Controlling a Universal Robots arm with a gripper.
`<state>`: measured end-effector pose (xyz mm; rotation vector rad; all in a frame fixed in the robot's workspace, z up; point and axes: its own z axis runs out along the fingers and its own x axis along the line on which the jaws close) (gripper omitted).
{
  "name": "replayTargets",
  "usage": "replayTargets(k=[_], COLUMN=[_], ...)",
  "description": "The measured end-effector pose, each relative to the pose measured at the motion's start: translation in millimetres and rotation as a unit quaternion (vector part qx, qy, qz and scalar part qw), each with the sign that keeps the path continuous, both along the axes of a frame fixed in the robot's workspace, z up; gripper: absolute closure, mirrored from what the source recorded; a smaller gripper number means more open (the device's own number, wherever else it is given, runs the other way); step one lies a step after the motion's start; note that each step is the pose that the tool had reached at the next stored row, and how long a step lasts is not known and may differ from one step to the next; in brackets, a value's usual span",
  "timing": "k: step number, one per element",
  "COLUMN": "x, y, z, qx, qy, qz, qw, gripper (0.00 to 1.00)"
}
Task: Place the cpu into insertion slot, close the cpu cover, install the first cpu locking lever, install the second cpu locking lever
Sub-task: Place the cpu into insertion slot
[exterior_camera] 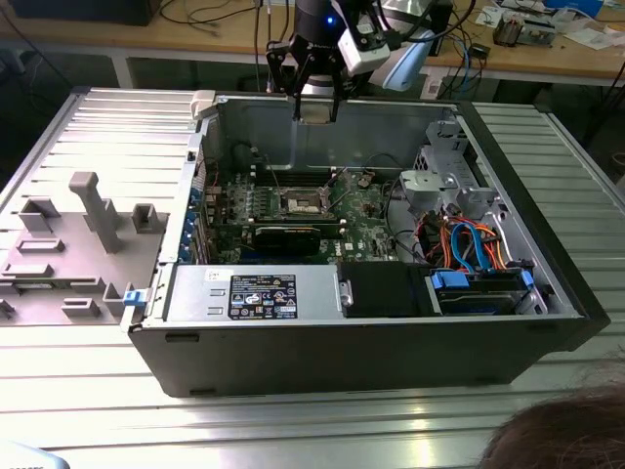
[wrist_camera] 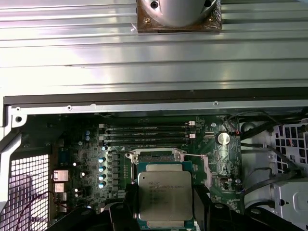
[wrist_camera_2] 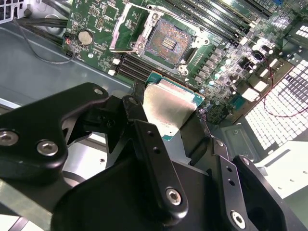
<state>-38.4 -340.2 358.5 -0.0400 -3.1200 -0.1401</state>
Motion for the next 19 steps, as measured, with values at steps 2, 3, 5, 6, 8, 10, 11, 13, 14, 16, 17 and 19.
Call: replayTargets(k=[2,3,5,6,8,10,11,13,14,16,17,19], x=[-0.1,-0.2,-0.4,-0.5,-0.5,-0.6,-0.6,-1.6,-1.7,-1.7,-1.7,-1.7], y=[0.0,0.0,0.0,0.0,0.0,0.0,0.0,0.0,0.0,0.0,0.0,0.0], z=[-0.2,-0.3,-0.5,-0.8,-1.0,-1.3,-1.5,-3.9,-5.4,-5.6,-5.6,-5.8], qx=[0.0000,0.0000,0.0000,0.0000,0.0000,0.0000,0.0000,0.0000,0.0000,0.0000,0.0000,0.0000], qy=[0.0000,0.0000,0.0000,0.0000,0.0000,0.0000,0.0000,0.0000,0.0000,0.0000,0.0000,0.0000], qz=[0.000,0.000,0.000,0.000,0.000,0.000,0.000,0.000,0.000,0.000,0.000,0.000], qw=[1.00000,1.00000,1.00000,1.00000,1.00000,1.00000,1.00000,1.00000,1.00000,1.00000,1.00000,1.00000], gripper=[0.45,0.45,0.45,0.45,0.45,0.45,0.45,0.45,0.45,0.45,0.45,0.45])
